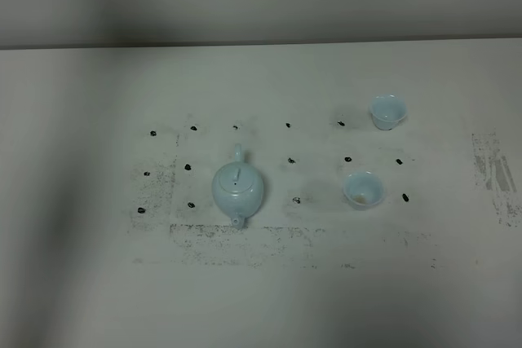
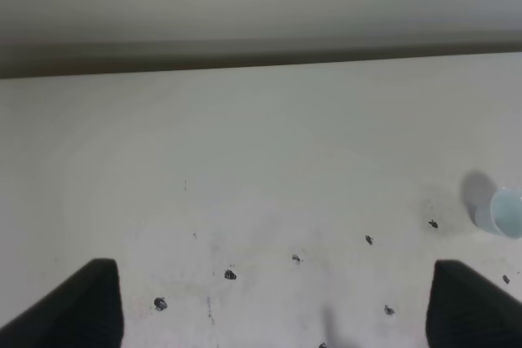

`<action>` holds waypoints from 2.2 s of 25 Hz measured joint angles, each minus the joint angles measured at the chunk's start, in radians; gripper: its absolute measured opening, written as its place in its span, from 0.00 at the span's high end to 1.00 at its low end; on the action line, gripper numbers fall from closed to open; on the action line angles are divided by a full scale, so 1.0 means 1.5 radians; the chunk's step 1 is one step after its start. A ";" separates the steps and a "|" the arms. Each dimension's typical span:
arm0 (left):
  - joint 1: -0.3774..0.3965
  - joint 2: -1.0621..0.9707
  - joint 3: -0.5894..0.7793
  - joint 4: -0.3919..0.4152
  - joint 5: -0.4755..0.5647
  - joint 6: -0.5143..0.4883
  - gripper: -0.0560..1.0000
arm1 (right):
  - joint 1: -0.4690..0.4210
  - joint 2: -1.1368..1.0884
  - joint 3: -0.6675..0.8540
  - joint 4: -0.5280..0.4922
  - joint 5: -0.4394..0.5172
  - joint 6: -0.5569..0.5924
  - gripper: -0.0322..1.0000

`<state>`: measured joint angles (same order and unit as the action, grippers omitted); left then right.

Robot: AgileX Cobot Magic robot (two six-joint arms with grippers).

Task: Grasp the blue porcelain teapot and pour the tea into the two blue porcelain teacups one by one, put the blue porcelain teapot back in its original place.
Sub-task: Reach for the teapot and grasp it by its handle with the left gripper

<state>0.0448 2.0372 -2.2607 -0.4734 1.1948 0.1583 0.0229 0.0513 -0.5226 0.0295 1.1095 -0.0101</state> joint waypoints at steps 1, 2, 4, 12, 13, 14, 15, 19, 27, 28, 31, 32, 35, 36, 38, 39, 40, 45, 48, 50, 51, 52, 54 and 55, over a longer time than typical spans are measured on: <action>0.000 0.000 0.000 0.000 0.000 0.001 0.23 | 0.000 0.000 0.000 0.004 0.000 0.000 0.57; 0.000 0.000 0.000 0.000 0.000 0.001 0.23 | 0.000 -0.001 0.000 0.008 0.000 0.000 0.57; 0.000 0.000 0.000 0.000 0.000 0.001 0.23 | 0.000 -0.017 0.000 0.012 0.000 0.000 0.57; 0.000 0.000 0.000 0.000 0.000 0.001 0.23 | -0.033 -0.039 0.000 0.046 -0.001 0.000 0.57; 0.000 0.000 0.000 0.000 0.000 0.001 0.23 | -0.036 -0.039 0.000 0.049 -0.001 0.000 0.57; 0.000 0.000 0.000 0.000 0.000 0.001 0.23 | -0.038 -0.039 0.000 0.052 -0.001 0.000 0.57; 0.000 0.000 0.000 0.000 0.000 0.001 0.23 | -0.038 -0.039 0.000 0.053 -0.001 0.000 0.57; 0.000 0.000 0.000 0.000 0.000 0.001 0.23 | -0.038 -0.039 0.000 0.056 -0.001 0.000 0.57; -0.005 0.000 0.000 0.000 0.000 0.017 0.23 | -0.038 -0.039 0.000 0.049 -0.001 -0.002 0.57; -0.010 0.000 0.000 0.000 0.000 0.026 0.23 | -0.038 -0.039 0.000 0.049 -0.001 -0.002 0.57; -0.039 0.000 0.000 0.003 0.000 0.061 0.23 | -0.038 -0.039 0.000 0.053 -0.001 -0.002 0.57; -0.055 0.000 0.000 0.006 0.000 0.068 0.23 | -0.038 -0.039 0.000 0.053 -0.001 -0.002 0.57; -0.128 0.002 0.000 0.023 -0.022 0.082 0.23 | -0.038 -0.039 0.000 0.054 -0.001 -0.002 0.57; -0.166 0.005 0.000 0.036 -0.032 0.091 0.23 | -0.038 -0.039 0.000 0.054 -0.001 -0.002 0.57; -0.243 0.011 0.000 0.103 -0.047 0.103 0.23 | -0.038 -0.039 0.000 0.054 -0.001 -0.002 0.57; -0.285 0.015 0.000 0.155 -0.057 0.104 0.23 | -0.038 -0.039 0.000 0.054 -0.001 -0.002 0.57; -0.325 0.020 0.000 0.202 -0.068 0.103 0.23 | -0.038 -0.039 0.000 0.054 -0.001 -0.002 0.57; -0.463 0.062 0.000 0.452 -0.111 0.085 0.23 | -0.038 -0.039 0.000 0.055 -0.001 -0.002 0.57; -0.496 0.101 0.000 0.515 -0.116 0.084 0.23 | -0.038 -0.039 0.000 0.055 -0.001 -0.002 0.57; -0.498 0.124 0.000 0.527 -0.122 0.084 0.23 | -0.038 -0.039 0.000 0.055 -0.001 -0.002 0.57; -0.498 0.137 0.000 0.531 -0.124 0.084 0.23 | -0.038 -0.039 0.000 0.055 -0.001 -0.002 0.57; -0.496 0.150 0.000 0.534 -0.126 0.084 0.23 | -0.038 -0.039 0.000 0.055 -0.001 -0.002 0.57; -0.494 0.170 0.000 0.535 -0.126 0.084 0.23 | -0.038 -0.039 0.000 0.056 -0.001 -0.003 0.57; -0.494 0.180 0.000 0.535 -0.126 0.084 0.23 | -0.038 -0.039 0.000 0.056 -0.001 -0.003 0.57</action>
<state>-0.6959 2.3071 -2.2607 0.3298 1.0057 0.2840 -0.0347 -0.0073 -0.5226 0.1135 1.1084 -0.0145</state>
